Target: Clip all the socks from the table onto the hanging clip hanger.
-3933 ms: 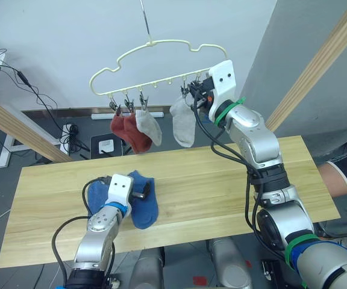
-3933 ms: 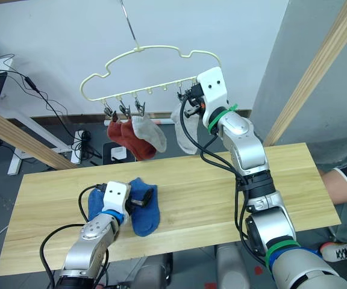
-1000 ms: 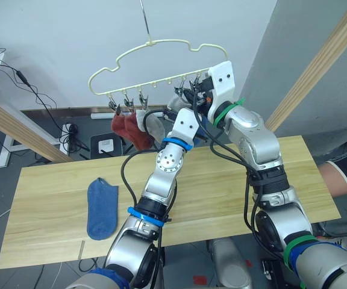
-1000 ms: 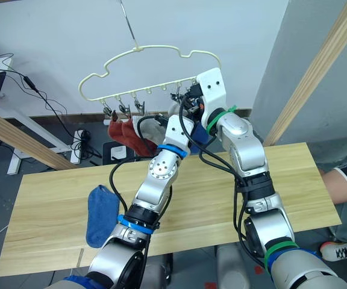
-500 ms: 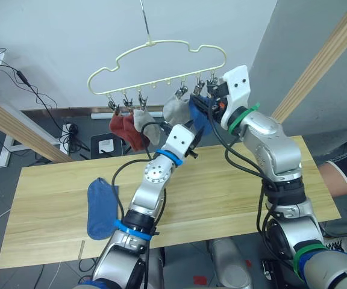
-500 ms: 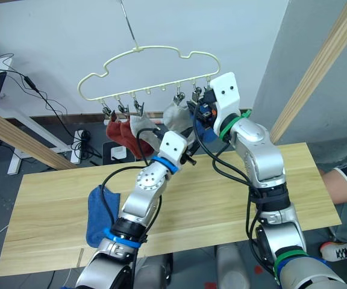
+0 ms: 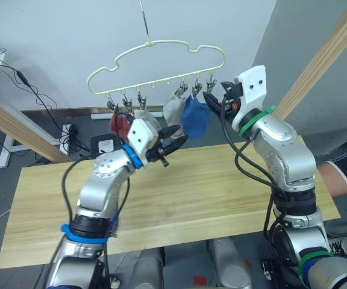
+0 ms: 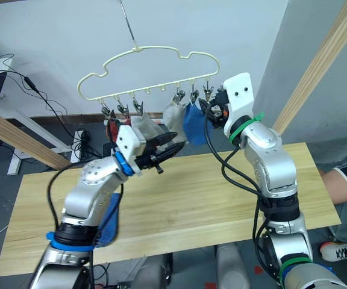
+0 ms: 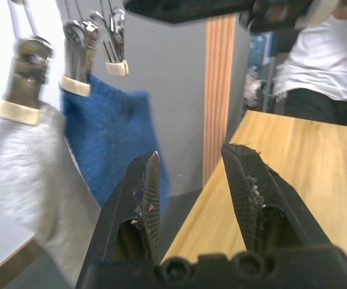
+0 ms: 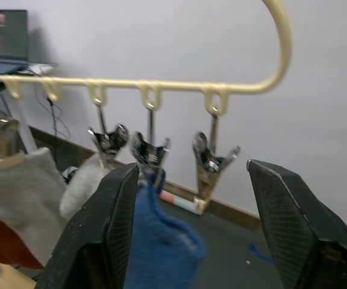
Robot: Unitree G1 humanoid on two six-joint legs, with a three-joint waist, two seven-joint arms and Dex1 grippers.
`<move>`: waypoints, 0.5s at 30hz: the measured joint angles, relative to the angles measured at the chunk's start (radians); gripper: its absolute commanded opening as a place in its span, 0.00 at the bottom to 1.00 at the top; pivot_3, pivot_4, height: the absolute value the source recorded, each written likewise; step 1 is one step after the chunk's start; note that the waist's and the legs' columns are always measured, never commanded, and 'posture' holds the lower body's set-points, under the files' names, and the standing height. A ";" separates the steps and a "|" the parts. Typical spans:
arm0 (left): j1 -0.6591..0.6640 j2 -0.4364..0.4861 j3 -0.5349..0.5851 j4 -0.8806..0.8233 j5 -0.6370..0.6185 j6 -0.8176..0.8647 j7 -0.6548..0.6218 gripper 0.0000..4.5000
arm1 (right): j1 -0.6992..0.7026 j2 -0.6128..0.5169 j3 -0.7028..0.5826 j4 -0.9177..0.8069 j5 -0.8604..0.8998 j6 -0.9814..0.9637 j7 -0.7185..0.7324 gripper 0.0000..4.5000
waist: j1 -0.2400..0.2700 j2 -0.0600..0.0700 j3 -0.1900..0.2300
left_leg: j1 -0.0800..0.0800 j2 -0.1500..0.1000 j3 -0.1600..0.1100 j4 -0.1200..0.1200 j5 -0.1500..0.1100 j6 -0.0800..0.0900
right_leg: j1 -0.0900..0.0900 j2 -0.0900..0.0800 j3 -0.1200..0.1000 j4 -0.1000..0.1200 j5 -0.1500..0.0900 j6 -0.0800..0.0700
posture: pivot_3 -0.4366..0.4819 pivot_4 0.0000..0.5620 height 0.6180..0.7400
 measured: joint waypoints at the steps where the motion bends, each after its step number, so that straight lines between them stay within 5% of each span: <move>1: -0.002 0.012 0.012 -0.015 -0.021 0.024 -0.007 0.40 | -0.002 0.002 0.000 0.017 -0.008 -0.004 -0.010 0.66 | 0.000 0.000 0.000 | 0.000 0.000 0.000 0.000 0.000 0.000 | 0.000 0.000 0.000 0.000 0.000 0.000 | 0.26 0.57 1.00; 15: -0.045 0.097 0.082 -0.109 -0.163 0.188 -0.024 0.40 | -0.089 0.050 0.008 0.256 -0.073 -0.148 -0.084 0.66 | 0.001 0.000 0.000 | 0.000 0.000 0.000 -0.001 0.000 0.000 | 0.000 0.000 0.000 -0.002 0.000 0.000 | 0.28 0.56 1.00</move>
